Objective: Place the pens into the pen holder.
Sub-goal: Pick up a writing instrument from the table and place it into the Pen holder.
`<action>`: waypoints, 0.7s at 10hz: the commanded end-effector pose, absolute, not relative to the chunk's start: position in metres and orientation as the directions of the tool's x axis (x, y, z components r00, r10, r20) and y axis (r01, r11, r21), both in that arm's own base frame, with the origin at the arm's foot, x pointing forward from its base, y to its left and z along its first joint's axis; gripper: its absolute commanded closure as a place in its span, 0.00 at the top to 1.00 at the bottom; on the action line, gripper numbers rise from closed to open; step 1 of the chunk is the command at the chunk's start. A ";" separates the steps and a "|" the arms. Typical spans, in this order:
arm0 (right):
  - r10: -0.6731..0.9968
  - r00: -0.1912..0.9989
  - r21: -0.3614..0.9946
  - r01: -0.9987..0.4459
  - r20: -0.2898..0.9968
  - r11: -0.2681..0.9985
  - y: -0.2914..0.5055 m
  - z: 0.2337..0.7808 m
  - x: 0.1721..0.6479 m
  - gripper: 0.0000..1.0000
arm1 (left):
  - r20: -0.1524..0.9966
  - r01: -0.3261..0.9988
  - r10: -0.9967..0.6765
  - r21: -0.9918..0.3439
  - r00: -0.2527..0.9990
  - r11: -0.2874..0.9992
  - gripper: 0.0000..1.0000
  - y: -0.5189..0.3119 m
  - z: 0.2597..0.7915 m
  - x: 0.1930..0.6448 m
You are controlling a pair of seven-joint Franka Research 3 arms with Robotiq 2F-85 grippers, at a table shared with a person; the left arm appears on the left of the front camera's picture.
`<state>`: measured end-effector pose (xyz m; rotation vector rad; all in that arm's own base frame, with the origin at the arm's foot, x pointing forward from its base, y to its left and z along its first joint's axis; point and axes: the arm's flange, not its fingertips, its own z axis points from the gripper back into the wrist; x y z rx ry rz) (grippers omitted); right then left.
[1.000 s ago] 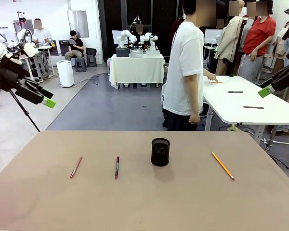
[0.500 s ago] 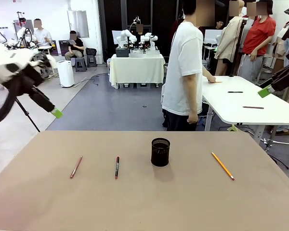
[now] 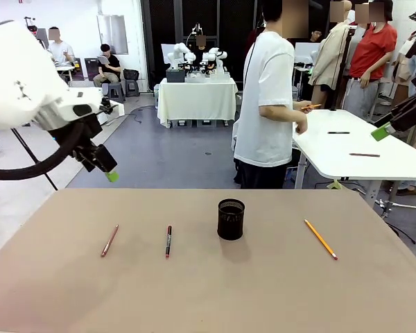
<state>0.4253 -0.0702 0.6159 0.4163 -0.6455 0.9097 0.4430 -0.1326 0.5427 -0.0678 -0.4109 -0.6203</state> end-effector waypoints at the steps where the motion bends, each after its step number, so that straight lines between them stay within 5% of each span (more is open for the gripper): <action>1: 0.584 0.448 0.066 -0.827 0.677 0.558 -0.069 0.617 0.426 1.00 | 0.314 0.495 -0.527 0.180 0.790 0.850 1.00 -0.129 0.522 0.464; 3: 0.584 0.448 0.066 -0.827 0.677 0.558 -0.069 0.617 0.426 1.00 | 0.261 0.523 -0.549 0.169 0.794 0.836 1.00 -0.127 0.493 0.479; 7: 0.584 0.448 0.066 -0.827 0.677 0.558 -0.069 0.617 0.426 1.00 | 0.331 0.523 -0.545 0.162 0.770 0.837 1.00 -0.124 0.514 0.464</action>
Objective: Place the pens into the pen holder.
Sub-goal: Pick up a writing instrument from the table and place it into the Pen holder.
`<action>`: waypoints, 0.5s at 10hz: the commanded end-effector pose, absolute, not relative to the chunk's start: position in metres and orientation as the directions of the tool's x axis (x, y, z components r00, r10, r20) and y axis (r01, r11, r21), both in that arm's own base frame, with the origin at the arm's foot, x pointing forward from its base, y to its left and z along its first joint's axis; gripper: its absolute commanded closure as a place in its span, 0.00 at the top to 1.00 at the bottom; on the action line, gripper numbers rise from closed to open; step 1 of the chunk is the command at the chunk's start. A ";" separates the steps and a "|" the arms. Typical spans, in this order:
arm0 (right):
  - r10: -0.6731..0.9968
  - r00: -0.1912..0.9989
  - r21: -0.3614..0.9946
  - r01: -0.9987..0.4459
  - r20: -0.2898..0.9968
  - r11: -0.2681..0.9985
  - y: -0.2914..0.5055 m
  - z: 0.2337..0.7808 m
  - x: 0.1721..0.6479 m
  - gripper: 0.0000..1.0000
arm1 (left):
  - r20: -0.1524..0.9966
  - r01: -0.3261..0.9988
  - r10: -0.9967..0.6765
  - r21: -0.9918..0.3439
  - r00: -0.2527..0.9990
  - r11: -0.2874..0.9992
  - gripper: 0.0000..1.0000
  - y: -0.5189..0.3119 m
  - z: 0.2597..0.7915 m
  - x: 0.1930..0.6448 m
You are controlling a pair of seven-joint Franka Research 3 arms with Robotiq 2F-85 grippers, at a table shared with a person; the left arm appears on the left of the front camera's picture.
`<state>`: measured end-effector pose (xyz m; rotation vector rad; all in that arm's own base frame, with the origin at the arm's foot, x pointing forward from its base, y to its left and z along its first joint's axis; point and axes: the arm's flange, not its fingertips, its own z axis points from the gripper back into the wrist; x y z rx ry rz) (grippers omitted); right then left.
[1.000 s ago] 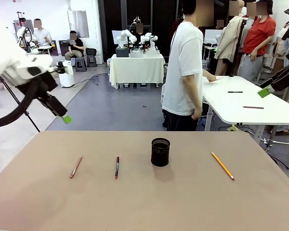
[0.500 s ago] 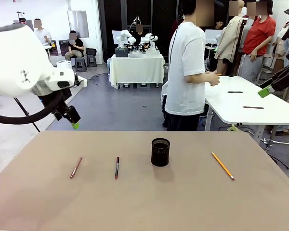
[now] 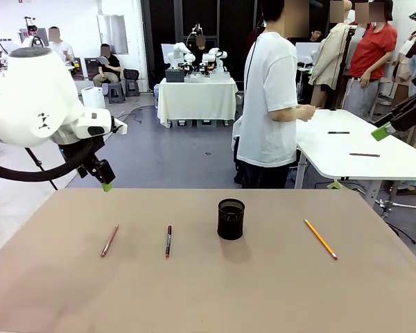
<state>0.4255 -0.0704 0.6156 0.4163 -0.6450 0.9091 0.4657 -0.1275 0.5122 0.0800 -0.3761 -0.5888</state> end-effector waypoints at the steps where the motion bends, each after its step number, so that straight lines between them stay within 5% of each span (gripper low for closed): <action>1: 0.584 0.448 0.066 -0.827 0.677 0.558 -0.069 0.617 0.426 1.00 | 0.331 0.523 -0.545 0.162 0.770 0.837 1.00 -0.124 0.514 0.464; 5: 0.584 0.448 0.066 -0.827 0.677 0.558 -0.069 0.617 0.426 1.00 | 0.199 0.360 -0.403 0.218 0.894 0.907 1.00 -0.136 0.485 0.503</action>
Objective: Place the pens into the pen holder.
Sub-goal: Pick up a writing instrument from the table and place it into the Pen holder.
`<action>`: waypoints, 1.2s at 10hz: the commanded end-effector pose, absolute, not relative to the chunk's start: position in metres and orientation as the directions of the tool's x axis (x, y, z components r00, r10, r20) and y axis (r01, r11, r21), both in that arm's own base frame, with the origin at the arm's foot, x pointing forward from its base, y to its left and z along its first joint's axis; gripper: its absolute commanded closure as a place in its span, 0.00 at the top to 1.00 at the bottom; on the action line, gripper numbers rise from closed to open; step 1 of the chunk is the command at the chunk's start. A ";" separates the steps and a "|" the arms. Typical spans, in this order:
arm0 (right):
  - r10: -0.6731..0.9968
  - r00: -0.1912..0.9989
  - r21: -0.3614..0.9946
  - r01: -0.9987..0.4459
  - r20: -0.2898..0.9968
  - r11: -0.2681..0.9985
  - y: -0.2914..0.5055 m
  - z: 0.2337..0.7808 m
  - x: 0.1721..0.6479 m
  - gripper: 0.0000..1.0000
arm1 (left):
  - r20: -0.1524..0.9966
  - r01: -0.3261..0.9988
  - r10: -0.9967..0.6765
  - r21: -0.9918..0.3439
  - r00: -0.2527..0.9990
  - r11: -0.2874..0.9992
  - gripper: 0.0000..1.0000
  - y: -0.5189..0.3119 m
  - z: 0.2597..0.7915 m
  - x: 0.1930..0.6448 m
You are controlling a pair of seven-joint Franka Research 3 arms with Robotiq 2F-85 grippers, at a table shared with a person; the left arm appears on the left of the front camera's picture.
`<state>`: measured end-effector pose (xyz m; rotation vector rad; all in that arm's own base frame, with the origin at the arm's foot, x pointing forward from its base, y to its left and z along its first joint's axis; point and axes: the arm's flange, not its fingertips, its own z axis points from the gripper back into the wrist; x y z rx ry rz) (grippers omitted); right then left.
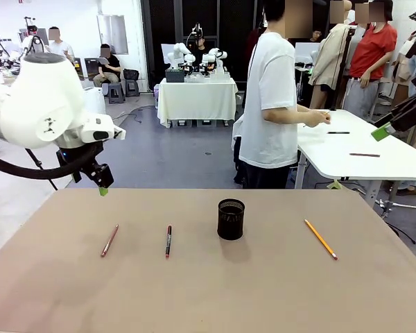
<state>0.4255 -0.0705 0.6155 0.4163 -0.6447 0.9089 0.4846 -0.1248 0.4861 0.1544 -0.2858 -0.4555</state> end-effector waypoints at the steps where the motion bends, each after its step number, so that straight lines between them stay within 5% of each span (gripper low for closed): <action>1: 0.584 0.448 0.066 -0.827 0.677 0.558 -0.069 0.617 0.426 1.00 | 0.191 0.335 -0.381 0.233 0.905 0.913 1.00 -0.138 0.474 0.514; 5: 0.584 0.448 0.066 -0.827 0.677 0.558 -0.069 0.617 0.426 1.00 | 0.145 0.291 -0.298 0.062 0.944 0.955 1.00 -0.139 0.420 0.533; 12: 0.584 0.448 0.066 -0.827 0.677 0.558 -0.069 0.617 0.426 1.00 | 0.114 0.127 -0.136 0.084 0.984 0.988 1.00 -0.147 0.337 0.561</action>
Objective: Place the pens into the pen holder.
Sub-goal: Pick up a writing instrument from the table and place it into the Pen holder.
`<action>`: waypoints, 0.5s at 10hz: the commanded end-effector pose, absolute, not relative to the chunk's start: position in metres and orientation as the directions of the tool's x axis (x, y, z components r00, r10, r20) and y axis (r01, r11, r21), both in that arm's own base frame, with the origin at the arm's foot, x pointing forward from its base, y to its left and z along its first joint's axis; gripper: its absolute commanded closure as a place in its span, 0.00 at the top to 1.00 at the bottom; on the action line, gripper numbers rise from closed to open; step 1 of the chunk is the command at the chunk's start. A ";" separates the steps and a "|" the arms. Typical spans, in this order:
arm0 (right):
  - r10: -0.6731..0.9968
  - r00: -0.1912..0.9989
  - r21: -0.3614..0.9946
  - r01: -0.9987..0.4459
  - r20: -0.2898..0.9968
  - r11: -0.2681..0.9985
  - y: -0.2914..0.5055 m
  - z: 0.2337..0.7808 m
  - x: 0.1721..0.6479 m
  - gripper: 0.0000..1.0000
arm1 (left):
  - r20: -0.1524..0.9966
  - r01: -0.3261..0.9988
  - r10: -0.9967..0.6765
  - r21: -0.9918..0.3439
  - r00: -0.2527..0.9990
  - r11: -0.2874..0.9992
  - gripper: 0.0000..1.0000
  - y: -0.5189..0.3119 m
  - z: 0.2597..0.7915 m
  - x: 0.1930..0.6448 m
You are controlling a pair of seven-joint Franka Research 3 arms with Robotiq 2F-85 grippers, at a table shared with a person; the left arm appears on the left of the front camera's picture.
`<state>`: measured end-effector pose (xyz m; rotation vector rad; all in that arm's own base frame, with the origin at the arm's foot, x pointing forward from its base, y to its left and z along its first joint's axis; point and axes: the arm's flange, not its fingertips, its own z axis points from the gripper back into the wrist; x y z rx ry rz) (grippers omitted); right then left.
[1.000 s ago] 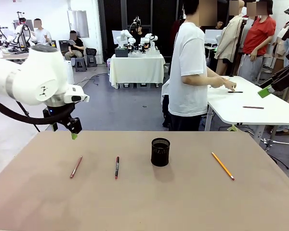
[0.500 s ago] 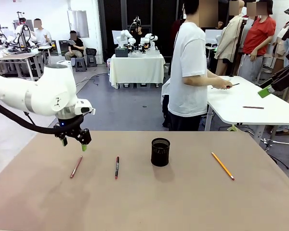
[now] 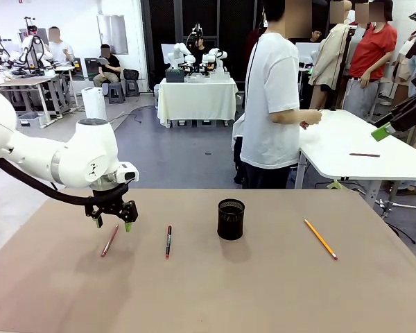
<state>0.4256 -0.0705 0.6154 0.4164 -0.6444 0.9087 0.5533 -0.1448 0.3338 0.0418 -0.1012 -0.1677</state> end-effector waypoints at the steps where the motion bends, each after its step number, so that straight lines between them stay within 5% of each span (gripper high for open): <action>1: 0.584 0.448 0.066 -0.827 0.677 0.558 -0.069 0.617 0.426 1.00 | 0.135 0.141 -0.146 0.050 0.980 0.989 1.00 -0.144 0.337 0.562; 5: 0.584 0.448 0.066 -0.827 0.677 0.558 -0.069 0.617 0.426 1.00 | 0.103 0.160 -0.164 0.048 0.981 0.986 1.00 -0.145 0.332 0.557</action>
